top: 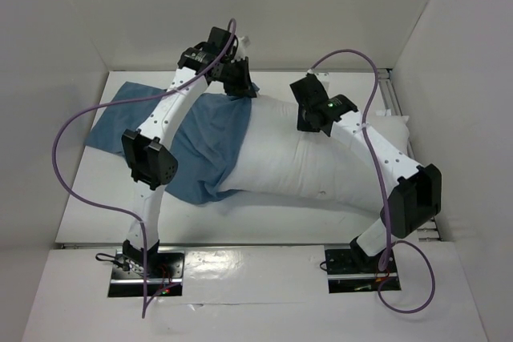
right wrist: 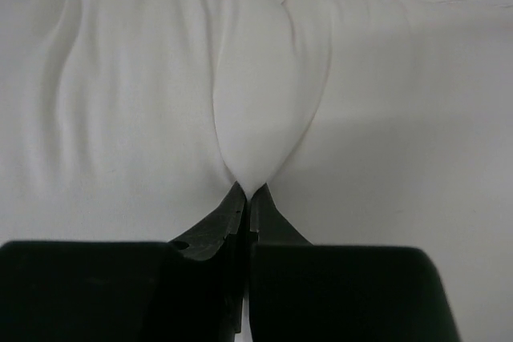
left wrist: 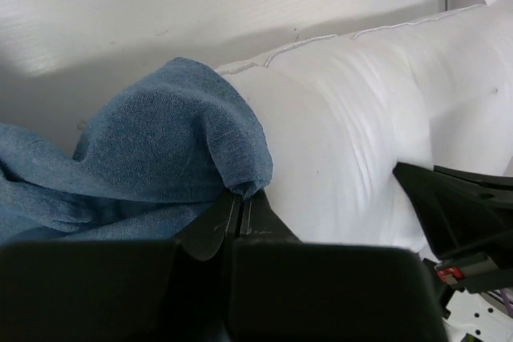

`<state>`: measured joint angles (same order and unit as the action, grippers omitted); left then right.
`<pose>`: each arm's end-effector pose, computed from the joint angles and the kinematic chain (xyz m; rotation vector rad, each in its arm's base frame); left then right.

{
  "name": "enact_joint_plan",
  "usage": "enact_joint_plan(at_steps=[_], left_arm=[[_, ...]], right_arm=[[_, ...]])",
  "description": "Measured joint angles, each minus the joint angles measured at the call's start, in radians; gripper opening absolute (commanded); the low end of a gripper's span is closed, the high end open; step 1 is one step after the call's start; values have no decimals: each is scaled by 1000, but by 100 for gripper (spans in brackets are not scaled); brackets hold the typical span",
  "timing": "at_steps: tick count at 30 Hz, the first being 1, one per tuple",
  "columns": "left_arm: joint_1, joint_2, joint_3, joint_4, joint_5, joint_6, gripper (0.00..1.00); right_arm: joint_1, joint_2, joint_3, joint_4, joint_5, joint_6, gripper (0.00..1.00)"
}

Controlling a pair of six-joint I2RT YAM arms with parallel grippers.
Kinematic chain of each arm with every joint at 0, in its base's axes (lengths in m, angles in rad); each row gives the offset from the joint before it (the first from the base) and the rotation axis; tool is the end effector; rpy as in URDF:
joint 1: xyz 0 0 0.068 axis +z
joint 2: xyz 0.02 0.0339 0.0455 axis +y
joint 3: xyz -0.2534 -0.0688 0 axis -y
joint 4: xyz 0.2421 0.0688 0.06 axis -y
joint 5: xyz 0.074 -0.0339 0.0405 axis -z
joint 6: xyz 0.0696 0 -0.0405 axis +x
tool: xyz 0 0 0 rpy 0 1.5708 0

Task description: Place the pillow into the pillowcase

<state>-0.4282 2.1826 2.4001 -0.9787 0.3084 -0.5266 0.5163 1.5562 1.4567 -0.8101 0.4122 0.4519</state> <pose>0.4375 -0.2229 0.3350 0.0422 2.4394 -0.8153 0.3162 0.1474 0.2938 0.0938 2.3781 -0.0601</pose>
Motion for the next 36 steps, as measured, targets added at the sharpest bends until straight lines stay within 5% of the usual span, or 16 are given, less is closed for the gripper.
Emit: enact_joint_plan(at_steps=[7,13,18,23,29,33,36], left_arm=[[-3,-26,-68,6,-56,16,1],[-11,-32,-88,-6,-130,60,31],[-13,-39,-92,-9,-130,60,27],[-13,-40,-94,-8,-128,60,58],[-14,-40,-94,-3,-126,52,55],[-14,-40,-94,2,-124,49,43],[-14,-40,-94,2,-126,50,26]], right_arm=[[5,-35,-69,21,-3,26,0],[8,-45,-86,40,-8,35,0],[12,-45,-89,40,-8,42,0],[12,-46,-89,41,-8,45,0],[13,-46,-91,47,-8,48,0],[16,-46,-92,47,-5,48,0],[16,-46,-92,47,-4,48,0]])
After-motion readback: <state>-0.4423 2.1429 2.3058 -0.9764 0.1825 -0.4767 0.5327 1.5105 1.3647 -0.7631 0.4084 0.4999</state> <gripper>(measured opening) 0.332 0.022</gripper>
